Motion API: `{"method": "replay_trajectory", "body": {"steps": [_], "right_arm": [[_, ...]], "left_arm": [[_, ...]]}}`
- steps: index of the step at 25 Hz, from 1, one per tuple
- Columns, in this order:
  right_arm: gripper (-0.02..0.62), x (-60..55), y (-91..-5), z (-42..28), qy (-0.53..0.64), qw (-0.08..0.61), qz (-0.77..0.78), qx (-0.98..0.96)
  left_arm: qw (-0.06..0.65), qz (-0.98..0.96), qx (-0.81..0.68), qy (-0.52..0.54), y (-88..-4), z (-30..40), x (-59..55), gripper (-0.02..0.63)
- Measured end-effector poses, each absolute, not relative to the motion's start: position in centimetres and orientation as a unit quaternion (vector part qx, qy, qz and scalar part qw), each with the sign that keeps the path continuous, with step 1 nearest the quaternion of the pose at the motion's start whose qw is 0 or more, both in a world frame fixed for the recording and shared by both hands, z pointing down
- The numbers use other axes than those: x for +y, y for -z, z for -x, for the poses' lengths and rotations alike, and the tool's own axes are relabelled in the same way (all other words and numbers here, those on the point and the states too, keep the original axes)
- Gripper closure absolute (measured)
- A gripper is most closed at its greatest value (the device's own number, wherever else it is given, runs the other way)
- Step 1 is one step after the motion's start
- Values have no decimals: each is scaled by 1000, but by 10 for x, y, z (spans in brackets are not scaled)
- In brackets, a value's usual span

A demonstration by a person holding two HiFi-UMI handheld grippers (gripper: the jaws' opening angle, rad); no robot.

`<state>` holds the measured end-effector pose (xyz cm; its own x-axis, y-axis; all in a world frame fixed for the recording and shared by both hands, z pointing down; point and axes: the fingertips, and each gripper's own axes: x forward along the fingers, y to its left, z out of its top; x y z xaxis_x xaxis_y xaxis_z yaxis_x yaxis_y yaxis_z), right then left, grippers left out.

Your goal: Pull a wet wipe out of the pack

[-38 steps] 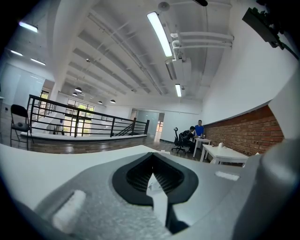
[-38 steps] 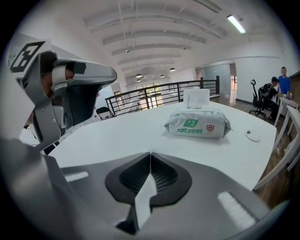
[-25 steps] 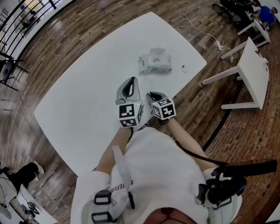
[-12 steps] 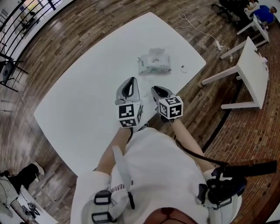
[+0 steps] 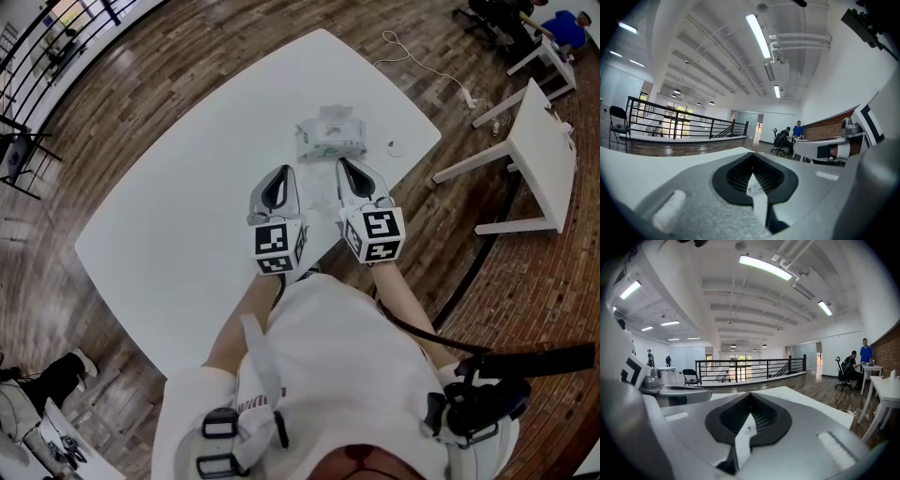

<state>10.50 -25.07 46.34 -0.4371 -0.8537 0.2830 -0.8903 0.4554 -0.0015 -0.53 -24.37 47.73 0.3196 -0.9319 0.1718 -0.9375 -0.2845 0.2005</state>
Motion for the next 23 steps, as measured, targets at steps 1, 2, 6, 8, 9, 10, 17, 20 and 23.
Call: {"method": "replay_trajectory", "body": {"steps": [1, 2, 6, 8, 9, 10, 17, 20, 23], "right_arm": [[589, -250, -464, -107, -75, 117, -523, -841], [589, -249, -465, -109, -76, 113, -529, -837], [591, -249, -472, -117, -79, 111, -546, -826], [591, -249, -474, -119, -72, 117, -550, -824], [591, -249, -474, -119, -73, 116, -551, -823], [591, -249, -473, -120, -74, 115, -552, -822], [591, -251, -472, -118, -68, 117, -550, -824], [591, -251, -473, -117, -65, 118, -550, -824], [591, -252, -472, -118, -62, 118, -550, -824]], "left_arm": [[133, -801, -583, -11, -478, 6, -243, 604], [134, -801, -583, -11, -478, 6, -243, 604], [134, -801, -584, -10, -479, 7, -244, 604], [134, -801, -584, -11, -480, 6, -243, 604], [134, -801, -583, -11, -479, 6, -243, 604], [134, -801, -583, -11, -479, 6, -242, 603], [135, -800, -585, -10, -478, 8, -242, 604], [134, -799, -586, -10, -478, 8, -242, 604], [134, -799, -586, -10, -478, 7, -242, 603]]}}
